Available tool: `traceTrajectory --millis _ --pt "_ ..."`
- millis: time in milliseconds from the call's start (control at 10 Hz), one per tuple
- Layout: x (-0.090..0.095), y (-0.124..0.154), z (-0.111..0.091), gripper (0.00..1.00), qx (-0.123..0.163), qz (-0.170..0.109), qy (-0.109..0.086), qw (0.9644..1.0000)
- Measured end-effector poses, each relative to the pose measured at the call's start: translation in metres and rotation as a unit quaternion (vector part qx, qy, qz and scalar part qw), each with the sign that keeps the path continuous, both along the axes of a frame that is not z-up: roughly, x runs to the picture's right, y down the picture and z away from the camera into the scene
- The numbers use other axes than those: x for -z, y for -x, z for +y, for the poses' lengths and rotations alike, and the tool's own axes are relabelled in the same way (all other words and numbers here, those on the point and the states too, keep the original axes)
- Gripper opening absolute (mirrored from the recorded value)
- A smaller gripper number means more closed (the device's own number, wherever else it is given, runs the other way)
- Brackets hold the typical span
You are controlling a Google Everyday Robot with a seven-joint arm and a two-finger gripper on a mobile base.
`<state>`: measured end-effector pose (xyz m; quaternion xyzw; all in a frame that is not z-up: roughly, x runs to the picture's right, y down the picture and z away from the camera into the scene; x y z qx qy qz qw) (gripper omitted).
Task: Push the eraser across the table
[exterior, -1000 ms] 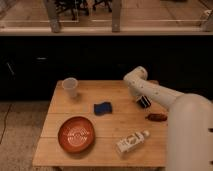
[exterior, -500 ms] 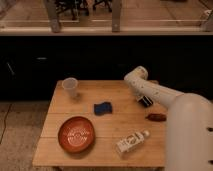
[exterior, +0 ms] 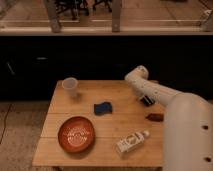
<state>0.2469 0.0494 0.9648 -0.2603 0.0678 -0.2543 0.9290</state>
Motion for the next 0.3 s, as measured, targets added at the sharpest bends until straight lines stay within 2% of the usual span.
traceTrajectory --millis 300 --pt "-0.0075 -0.0127 -0.0028 0.0 -0.001 0.008 0.003 1.0"
